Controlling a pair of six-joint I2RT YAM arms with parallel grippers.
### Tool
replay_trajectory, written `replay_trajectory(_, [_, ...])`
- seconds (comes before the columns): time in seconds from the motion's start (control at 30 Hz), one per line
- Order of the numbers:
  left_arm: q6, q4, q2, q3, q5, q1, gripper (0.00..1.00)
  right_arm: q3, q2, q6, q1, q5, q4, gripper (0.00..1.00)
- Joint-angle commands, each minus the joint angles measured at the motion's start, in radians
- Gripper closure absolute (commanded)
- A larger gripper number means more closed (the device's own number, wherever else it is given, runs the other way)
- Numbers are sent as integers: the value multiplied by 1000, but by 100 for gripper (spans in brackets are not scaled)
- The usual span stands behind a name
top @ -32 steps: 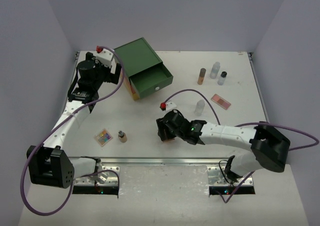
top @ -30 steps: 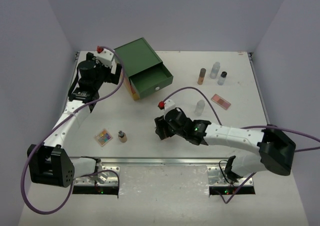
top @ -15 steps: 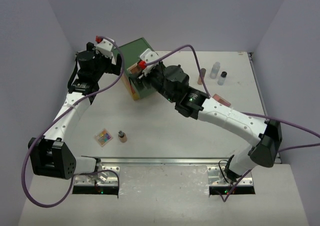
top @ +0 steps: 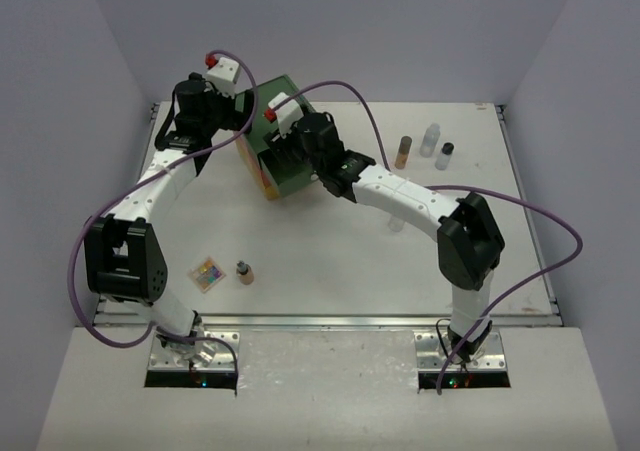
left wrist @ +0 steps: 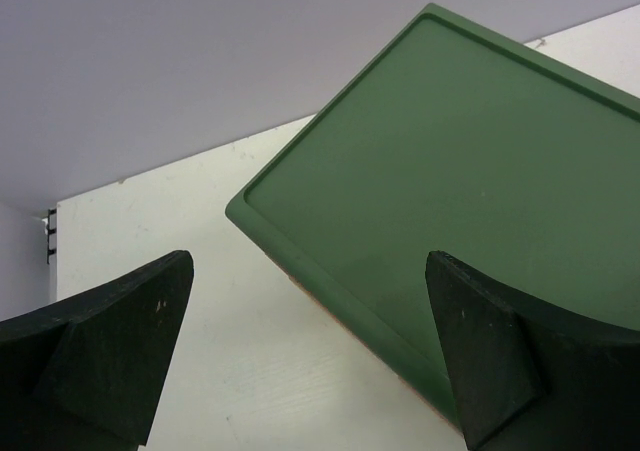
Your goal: Organize the makeup
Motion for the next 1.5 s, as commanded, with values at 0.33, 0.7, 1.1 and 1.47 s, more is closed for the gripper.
replay_trajectory(0.33, [-19,30,29,23,-29,-5,0,-52,-63,154,-2,67,-119,50])
replay_trajectory(0.7, [-7,25,0,16,-33,-5,0,141,-31,116,-6,93,-274,1])
replay_trajectory(1.1, [-5,-23,-65,11,17,-5,0,-87,-549,239,-324,-17,-572,1])
replay_trajectory(1.47, [49,-273,-158,49,8,-4,0,-275,-562,413,-781,-215,-701,1])
